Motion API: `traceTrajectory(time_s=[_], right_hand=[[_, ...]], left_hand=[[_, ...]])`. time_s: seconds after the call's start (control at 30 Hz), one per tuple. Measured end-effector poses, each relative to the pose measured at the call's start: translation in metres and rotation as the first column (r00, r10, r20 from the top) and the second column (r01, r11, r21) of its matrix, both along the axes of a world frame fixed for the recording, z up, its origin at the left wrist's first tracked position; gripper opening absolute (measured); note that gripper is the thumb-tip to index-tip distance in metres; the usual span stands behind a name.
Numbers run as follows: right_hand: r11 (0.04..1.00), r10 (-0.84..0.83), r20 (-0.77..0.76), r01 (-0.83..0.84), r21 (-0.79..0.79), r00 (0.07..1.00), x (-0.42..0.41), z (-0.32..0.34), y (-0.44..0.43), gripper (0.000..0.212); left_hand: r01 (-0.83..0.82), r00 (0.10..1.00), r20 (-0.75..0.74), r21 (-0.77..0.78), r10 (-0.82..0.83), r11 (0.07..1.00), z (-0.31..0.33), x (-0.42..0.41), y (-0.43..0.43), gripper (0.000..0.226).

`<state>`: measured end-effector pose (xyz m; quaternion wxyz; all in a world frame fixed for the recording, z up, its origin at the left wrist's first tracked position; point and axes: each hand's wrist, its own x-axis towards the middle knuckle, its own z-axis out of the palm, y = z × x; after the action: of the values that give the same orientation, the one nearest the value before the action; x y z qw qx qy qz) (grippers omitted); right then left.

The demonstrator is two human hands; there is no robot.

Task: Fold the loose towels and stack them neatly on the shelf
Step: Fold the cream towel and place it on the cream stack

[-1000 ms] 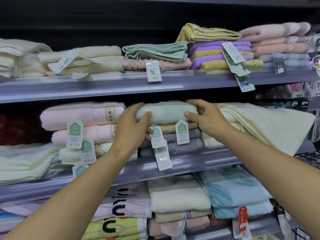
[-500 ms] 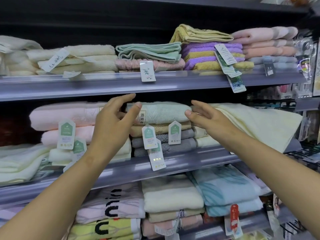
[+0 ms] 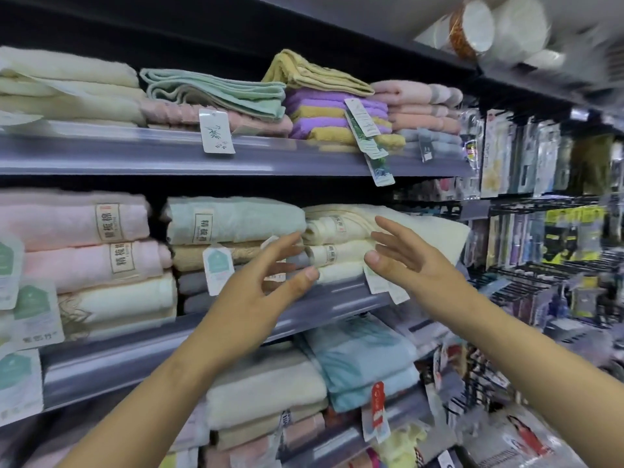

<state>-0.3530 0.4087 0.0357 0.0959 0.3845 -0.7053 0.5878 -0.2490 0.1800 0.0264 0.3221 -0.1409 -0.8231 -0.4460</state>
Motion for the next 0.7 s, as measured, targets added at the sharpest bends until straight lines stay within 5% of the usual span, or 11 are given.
traceTrajectory(time_s=[0.33, 0.7], right_hand=[[0.99, -0.111, -0.039, 0.114, 0.087, 0.993, -0.071, -0.028, 0.094, 0.076], [0.975, -0.053, -0.179, 0.09, 0.202, 0.982, -0.194, -0.025, 0.152, 0.077]], left_hand=[[-0.011, 1.0, -0.006, -0.103, 0.01, 0.995, -0.01, -0.075, 0.064, 0.063], [-0.231, 0.972, -0.093, -0.177, 0.217, 0.957, -0.011, -0.167, 0.12, 0.073]])
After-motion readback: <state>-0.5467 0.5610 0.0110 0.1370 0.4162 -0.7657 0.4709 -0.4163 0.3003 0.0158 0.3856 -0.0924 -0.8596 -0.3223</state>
